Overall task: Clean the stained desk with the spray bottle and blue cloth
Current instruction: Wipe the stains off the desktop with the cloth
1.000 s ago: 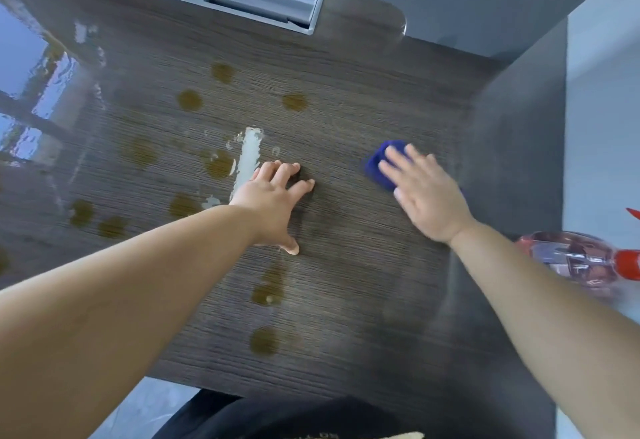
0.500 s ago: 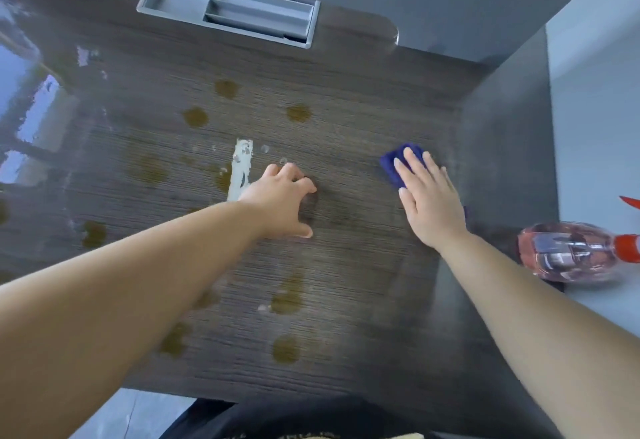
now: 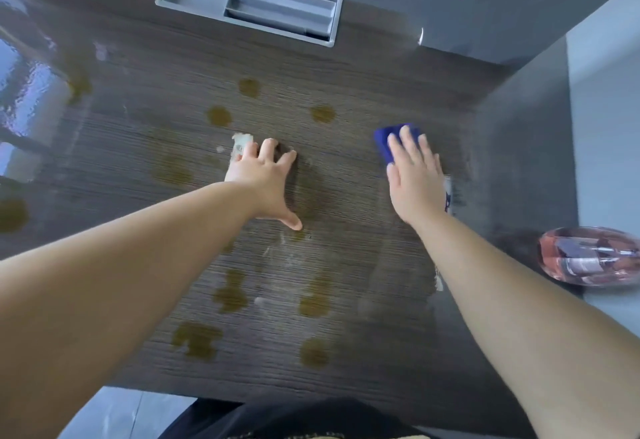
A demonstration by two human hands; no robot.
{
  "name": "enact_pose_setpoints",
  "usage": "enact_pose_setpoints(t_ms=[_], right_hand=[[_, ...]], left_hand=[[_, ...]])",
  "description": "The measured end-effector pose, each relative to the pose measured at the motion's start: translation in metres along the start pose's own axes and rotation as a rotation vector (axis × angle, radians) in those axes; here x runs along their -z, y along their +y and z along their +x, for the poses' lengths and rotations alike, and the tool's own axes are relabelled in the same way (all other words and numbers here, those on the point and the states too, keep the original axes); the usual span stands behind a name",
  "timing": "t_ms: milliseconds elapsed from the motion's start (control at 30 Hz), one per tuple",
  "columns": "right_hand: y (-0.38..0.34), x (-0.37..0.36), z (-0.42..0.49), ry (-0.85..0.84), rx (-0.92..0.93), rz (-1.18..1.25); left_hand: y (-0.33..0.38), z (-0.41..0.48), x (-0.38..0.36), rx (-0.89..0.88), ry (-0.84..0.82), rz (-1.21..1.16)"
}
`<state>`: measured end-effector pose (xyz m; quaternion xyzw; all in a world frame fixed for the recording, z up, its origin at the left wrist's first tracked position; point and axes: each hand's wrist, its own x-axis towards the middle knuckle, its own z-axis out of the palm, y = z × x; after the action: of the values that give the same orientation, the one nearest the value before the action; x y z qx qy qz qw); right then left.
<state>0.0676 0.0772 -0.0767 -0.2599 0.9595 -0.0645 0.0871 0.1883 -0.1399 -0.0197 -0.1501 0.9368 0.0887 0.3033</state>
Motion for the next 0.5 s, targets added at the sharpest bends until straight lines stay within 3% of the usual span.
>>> enact_pose_setpoints(t_ms=[67,100,167,267,333,500], right_hand=[[-0.031,-0.005,0.018,0.047,-0.291,0.057],[-0.048,-0.007,0.022,0.052,-0.334,0.064],[-0.069,-0.012,0.017,0.019,-0.169,0.002],[-0.054,-0.008,0.002,-0.075,0.296,-0.058],[-0.029,0.000,0.014,-0.077,0.377,-0.065],[-0.057,0.001,0.079,0.035,-0.156,-0.017]], left_hand=[[0.003,0.001,-0.002,0.006,-0.014,0.016],[0.003,0.001,-0.002,0.012,-0.019,0.016],[0.003,0.001,-0.001,0.013,-0.017,0.023],[0.003,0.000,0.000,-0.001,-0.020,0.048],[0.003,0.001,-0.001,-0.013,-0.016,0.059],[0.001,0.002,-0.003,-0.025,0.005,0.023]])
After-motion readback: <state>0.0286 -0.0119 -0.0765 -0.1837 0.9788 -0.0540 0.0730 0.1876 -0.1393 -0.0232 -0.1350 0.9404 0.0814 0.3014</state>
